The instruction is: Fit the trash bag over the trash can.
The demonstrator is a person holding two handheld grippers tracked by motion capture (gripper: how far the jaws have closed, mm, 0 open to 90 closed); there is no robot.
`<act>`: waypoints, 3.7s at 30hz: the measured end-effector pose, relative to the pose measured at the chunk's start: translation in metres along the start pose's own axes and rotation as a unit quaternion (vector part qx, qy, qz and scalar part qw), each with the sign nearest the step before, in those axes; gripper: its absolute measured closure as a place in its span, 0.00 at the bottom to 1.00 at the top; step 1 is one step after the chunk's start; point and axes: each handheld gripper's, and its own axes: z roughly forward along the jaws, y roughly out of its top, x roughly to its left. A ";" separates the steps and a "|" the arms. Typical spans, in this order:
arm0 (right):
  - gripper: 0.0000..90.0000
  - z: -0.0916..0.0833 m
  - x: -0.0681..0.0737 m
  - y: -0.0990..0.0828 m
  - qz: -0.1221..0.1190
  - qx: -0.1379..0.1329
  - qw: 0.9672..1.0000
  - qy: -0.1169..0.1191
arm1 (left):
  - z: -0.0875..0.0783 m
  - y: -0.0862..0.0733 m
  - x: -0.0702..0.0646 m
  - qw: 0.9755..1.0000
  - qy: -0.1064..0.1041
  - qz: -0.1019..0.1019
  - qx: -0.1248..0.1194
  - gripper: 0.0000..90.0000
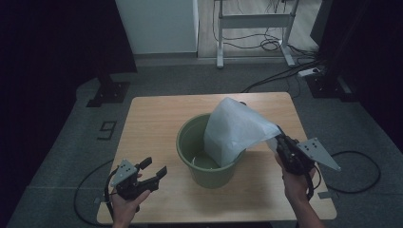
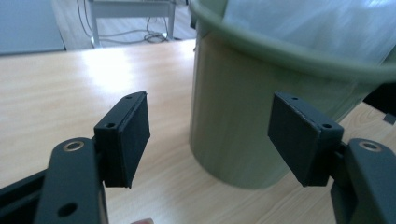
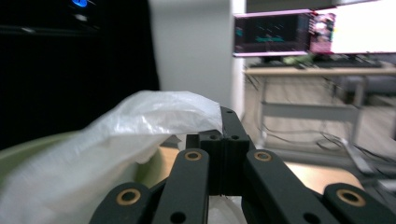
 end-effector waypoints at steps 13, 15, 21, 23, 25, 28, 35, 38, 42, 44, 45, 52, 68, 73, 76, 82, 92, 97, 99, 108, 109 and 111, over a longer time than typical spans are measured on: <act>0.98 0.013 0.062 0.015 -0.045 0.009 0.994 0.098 | 0.006 0.042 -0.042 0.998 -0.017 0.062 -0.011 0.32; 0.98 0.014 0.067 0.013 -0.050 0.014 0.994 0.101 | 0.010 0.044 -0.048 0.997 -0.022 0.068 -0.009 0.31; 0.98 0.020 0.077 0.009 -0.055 0.034 0.992 0.112 | 0.020 0.045 -0.059 0.997 -0.032 0.077 -0.005 0.27; 0.98 0.022 0.081 0.006 -0.055 0.041 0.991 0.115 | 0.021 0.045 -0.061 0.997 -0.032 0.075 -0.009 0.25; 0.98 0.024 0.085 0.004 -0.059 0.047 0.990 0.119 | 0.021 0.045 -0.064 0.997 -0.034 0.075 -0.012 0.24; 0.98 0.026 0.091 0.001 -0.063 0.052 0.989 0.123 | 0.023 0.044 -0.066 0.996 -0.033 0.077 -0.017 0.24; 0.98 0.032 0.097 0.001 -0.062 0.060 0.988 0.129 | 0.028 0.049 -0.073 0.995 -0.036 0.086 -0.038 0.24; 0.98 0.035 0.100 0.003 -0.063 0.062 0.987 0.132 | 0.034 0.052 -0.077 0.994 -0.037 0.094 -0.041 0.26; 0.98 0.038 0.105 0.006 -0.065 0.063 0.987 0.136 | 0.044 0.056 -0.085 0.993 -0.041 0.106 -0.040 0.32; 0.98 0.039 0.108 0.007 -0.066 0.062 0.986 0.139 | 0.049 0.058 -0.089 0.993 -0.032 0.108 -0.041 0.39; 0.98 0.039 0.109 0.007 -0.067 0.062 0.986 0.141 | 0.052 0.058 -0.090 0.993 -0.027 0.109 -0.040 0.45; 0.51 0.023 0.115 -0.001 -0.069 0.048 0.988 0.126 | 0.055 0.060 -0.085 0.994 -0.043 0.085 -0.052 0.96; 0.27 -0.048 0.092 -0.072 -0.046 0.041 0.998 0.029 | 0.037 0.061 -0.065 0.995 -0.018 0.017 -0.093 1.00; 0.23 -0.046 0.088 -0.085 -0.029 0.058 0.998 0.019 | 0.036 0.059 -0.061 0.995 -0.016 0.012 -0.096 1.00; 0.20 -0.042 0.088 -0.095 -0.014 0.073 0.997 0.018 | 0.035 0.058 -0.059 0.995 -0.016 0.007 -0.099 1.00; 0.17 -0.032 0.090 -0.102 0.005 0.083 0.996 0.039 | 0.032 0.058 -0.055 0.995 -0.013 0.002 -0.102 1.00; 0.14 -0.030 0.108 -0.104 -0.015 0.081 0.995 0.047 | 0.035 0.055 -0.053 0.995 -0.019 -0.006 -0.096 1.00; 0.29 -0.023 0.108 -0.107 -0.017 0.090 0.995 0.032 | 0.035 0.055 -0.053 0.995 -0.023 -0.008 -0.097 1.00; 0.50 -0.023 0.106 -0.107 -0.016 0.082 0.996 0.035 | 0.034 0.055 -0.053 0.995 -0.025 -0.006 -0.097 1.00; 0.98 -0.028 0.092 -0.100 -0.033 0.048 0.998 0.039 | 0.029 0.055 -0.048 0.994 -0.027 -0.010 -0.101 1.00; 0.98 -0.028 0.088 -0.098 -0.033 0.049 0.997 0.039 | 0.028 0.055 -0.047 0.994 -0.026 -0.012 -0.103 1.00; 0.99 -0.028 0.081 -0.094 -0.036 0.048 0.998 0.030 | 0.026 0.054 -0.043 0.994 -0.023 -0.015 -0.104 1.00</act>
